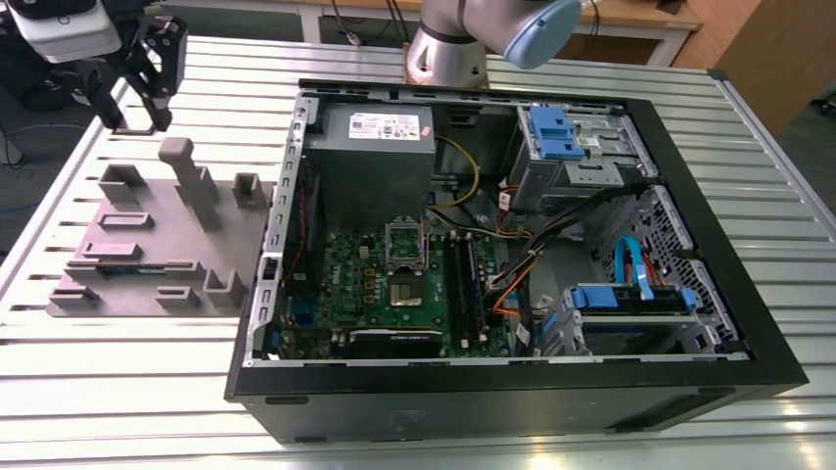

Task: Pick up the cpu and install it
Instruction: 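Pick up the cpu and move it towards the insertion slot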

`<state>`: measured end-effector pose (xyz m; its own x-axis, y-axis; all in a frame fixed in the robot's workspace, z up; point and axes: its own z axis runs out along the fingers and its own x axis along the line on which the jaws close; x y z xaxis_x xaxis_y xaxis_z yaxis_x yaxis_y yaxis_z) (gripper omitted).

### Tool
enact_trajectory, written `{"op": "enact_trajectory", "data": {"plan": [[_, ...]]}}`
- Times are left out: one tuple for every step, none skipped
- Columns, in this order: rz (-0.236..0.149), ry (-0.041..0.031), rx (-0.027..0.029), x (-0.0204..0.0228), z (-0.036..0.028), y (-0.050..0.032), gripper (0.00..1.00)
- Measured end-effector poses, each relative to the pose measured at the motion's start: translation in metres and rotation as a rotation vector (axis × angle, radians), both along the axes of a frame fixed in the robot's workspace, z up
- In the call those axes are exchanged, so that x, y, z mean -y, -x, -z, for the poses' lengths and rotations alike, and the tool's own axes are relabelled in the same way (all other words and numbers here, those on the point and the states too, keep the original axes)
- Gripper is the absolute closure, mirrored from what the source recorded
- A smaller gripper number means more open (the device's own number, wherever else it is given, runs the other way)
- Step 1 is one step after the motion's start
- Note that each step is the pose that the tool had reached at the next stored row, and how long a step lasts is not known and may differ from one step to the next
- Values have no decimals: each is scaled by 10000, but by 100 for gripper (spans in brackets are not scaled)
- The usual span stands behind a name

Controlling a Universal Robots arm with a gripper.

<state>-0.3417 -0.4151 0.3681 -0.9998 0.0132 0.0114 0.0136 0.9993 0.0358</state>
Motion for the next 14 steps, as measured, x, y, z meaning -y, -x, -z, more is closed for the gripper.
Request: {"op": "enact_trajectory", "data": {"plan": [[0, 0, 0, 0, 0, -7, 53], [0, 0, 1, 0, 0, -15, 53], [0, 0, 0, 0, 0, -22, 53], [0, 0, 0, 0, 0, -29, 53], [0, 0, 0, 0, 0, -35, 53], [0, 0, 0, 0, 0, -41, 53], [0, 0, 0, 0, 0, -47, 53], [0, 0, 0, 0, 0, -51, 53], [0, 0, 1, 0, 0, -57, 53], [0, 0, -1, 0, 0, -62, 53], [0, 0, 0, 0, 0, -68, 53], [0, 0, 0, 0, 0, -74, 53], [0, 0, 0, 0, 0, -81, 53], [0, 0, 0, 0, 0, -87, 53]]}}
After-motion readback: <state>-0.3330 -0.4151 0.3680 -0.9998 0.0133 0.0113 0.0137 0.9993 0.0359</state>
